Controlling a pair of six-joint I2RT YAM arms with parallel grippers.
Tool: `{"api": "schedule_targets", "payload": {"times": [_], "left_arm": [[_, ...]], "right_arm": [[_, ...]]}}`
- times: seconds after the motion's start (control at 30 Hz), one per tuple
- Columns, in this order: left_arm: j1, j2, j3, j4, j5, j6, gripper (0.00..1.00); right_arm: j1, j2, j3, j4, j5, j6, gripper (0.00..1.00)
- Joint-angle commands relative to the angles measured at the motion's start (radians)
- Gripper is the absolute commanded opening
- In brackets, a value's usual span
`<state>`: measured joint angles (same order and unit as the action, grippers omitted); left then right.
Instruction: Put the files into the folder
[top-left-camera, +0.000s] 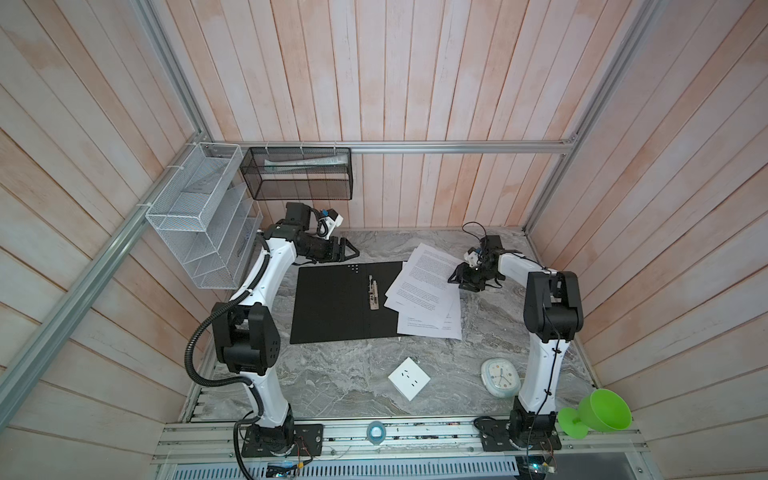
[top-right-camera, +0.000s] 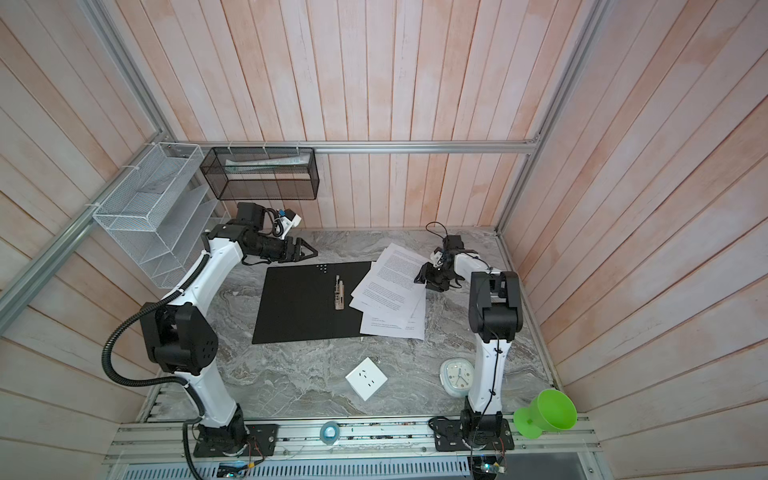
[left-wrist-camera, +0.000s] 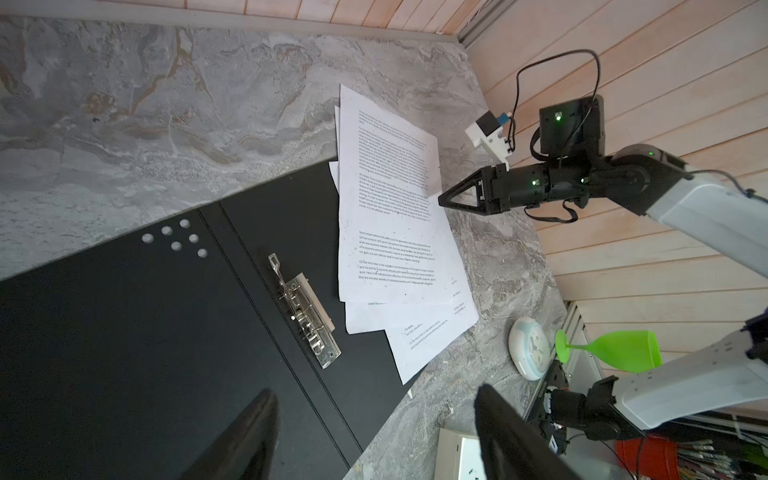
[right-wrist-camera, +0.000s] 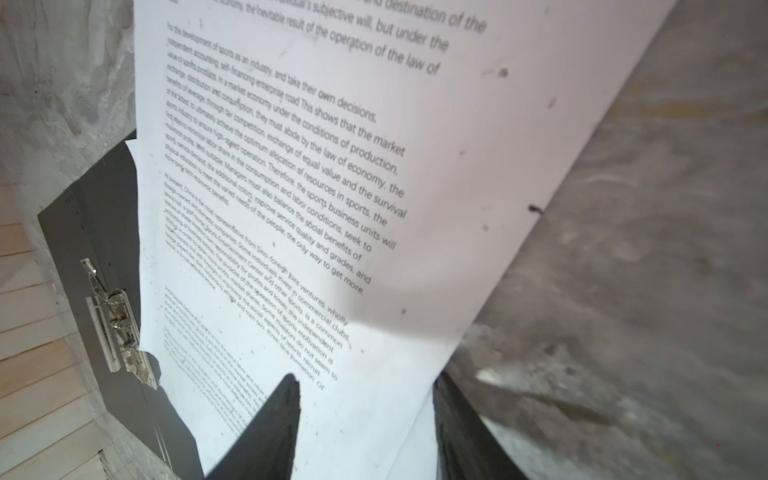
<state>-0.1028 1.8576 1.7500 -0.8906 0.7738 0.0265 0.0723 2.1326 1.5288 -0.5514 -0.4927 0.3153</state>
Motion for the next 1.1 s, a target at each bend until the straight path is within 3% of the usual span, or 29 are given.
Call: {"api": "schedule_targets", "payload": {"times": [0.0,0.23,0.43,0.6,1.07], "left_arm": [[0.002,-0.023,-0.05,0.037,0.024,0.006,0.77],[-0.017,-0.018,-0.114,0.074,0.02,-0.009,0.77],[-0.042,-0.015,-0.134,0.08,0.004,-0.019,0.77],[-0.044,-0.014,-0.116,0.05,-0.003,-0.011,0.77],[0.003,-0.084,-0.137,-0.049,-0.031,0.046,0.77]], "right_arm": [[0.043,0.03,0.024,-0.066,-0.007,-0.049,0.54],[0.085,0.013,0.058,-0.09,-0.027,-0.082,0.54],[0.076,-0.002,0.103,-0.127,0.165,-0.045,0.56],[0.023,0.023,0.134,-0.13,0.228,0.018,0.57],[-0.02,0.274,0.424,-0.222,0.004,0.064,0.58]]}}
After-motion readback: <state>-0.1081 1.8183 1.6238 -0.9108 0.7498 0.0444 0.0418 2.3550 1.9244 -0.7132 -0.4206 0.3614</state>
